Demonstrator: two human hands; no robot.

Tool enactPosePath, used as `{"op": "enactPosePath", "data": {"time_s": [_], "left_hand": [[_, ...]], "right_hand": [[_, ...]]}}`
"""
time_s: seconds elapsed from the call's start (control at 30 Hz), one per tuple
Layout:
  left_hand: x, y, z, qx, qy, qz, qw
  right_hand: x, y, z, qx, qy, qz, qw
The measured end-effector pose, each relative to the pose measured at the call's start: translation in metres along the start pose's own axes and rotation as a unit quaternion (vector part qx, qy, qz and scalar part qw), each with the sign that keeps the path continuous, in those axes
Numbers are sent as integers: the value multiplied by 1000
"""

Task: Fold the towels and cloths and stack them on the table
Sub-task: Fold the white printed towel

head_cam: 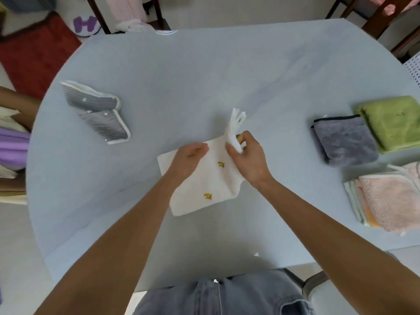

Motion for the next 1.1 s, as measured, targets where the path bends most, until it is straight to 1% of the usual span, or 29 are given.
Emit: {"op": "enactPosePath", "data": {"time_s": [0.03, 0.07, 0.1, 0.13, 0.2, 0.3, 0.37, 0.43, 0.47, 0.53, 0.57, 0.6, 0.63, 0.67, 0.7, 0.73, 0.77, 0.8, 0.83, 0.87, 0.9, 0.93, 1.0, 1.07, 1.1], "left_hand": [[-7, -13, 4, -137, -70, -11, 988], [-13, -22, 9, -235, -131, -2, 963], [-19, -30, 11, -279, -165, 3, 946], [-24, -40, 11, -281, -177, 1, 943], [-30, -49, 8, -226, -172, -21, 959], [-35, -65, 17, -124, -129, -109, 978], [-36, -78, 35, -58, -115, -180, 975], [-40, -89, 47, 30, -118, -233, 965], [-41, -92, 52, 68, -124, -249, 958], [-42, -96, 57, 104, -146, -264, 948], [-43, -96, 58, 112, -155, -264, 946], [-43, -95, 58, 116, -161, -260, 945], [-44, -93, 59, 118, -164, -256, 945], [-44, -91, 61, 121, -167, -252, 945], [-45, -88, 62, 128, -172, -247, 945], [-45, -86, 63, 136, -175, -241, 945], [-46, -85, 65, 143, -177, -237, 945], [-45, -84, 65, 145, -178, -236, 944], [-45, -84, 65, 142, -179, -238, 944], [-45, -84, 64, 131, -182, -246, 943], [-46, -85, 64, 111, -186, -259, 941], [-46, -85, 64, 82, -193, -272, 939], [-47, -85, 64, 17, -206, -292, 934], [-44, -87, 62, -21, -200, -299, 933], [-41, -88, 58, -20, -190, -296, 936]], "right_hand": [[-9, 11, 9, -25, -19, 14, 999], [-18, 23, 17, -52, -41, 22, 998], [-29, 36, 24, -79, -62, 31, 994], [-41, 52, 32, -106, -84, 44, 990], [-60, 77, 38, -167, -121, 67, 976], [-80, 109, 37, -263, -168, 100, 945], [-90, 127, 32, -301, -185, 128, 927], [-99, 141, 28, -324, -208, 165, 908], [-103, 148, 26, -328, -224, 188, 899], [-106, 155, 22, -334, -252, 233, 878], [-106, 156, 22, -327, -263, 254, 872], [-104, 155, 22, -300, -264, 270, 876], [-101, 151, 23, -258, -254, 278, 890], [-96, 144, 25, -212, -236, 268, 910], [-87, 135, 29, -182, -228, 228, 929], [-74, 124, 32, -178, -236, 164, 941], [-59, 115, 36, -192, -245, 98, 945], [-43, 108, 38, -215, -240, 49, 945], [-26, 105, 38, -240, -214, 30, 946], [-9, 106, 36, -264, -182, 44, 946], [4, 110, 33, -285, -165, 78, 941], [15, 116, 32, -303, -173, 123, 929], [26, 128, 35, -304, -228, 207, 901], [30, 136, 42, -301, -261, 257, 880], [32, 139, 46, -308, -266, 268, 873]]}}
Point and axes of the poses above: each hand's wrist, its own x-axis towards the middle knuckle, its own y-axis out of the palm, z = x × y, the point moved 6 cm from there along x, towards the middle knuckle, and after that the axes turned 4 degrees about -z, right-handed, at the moved point
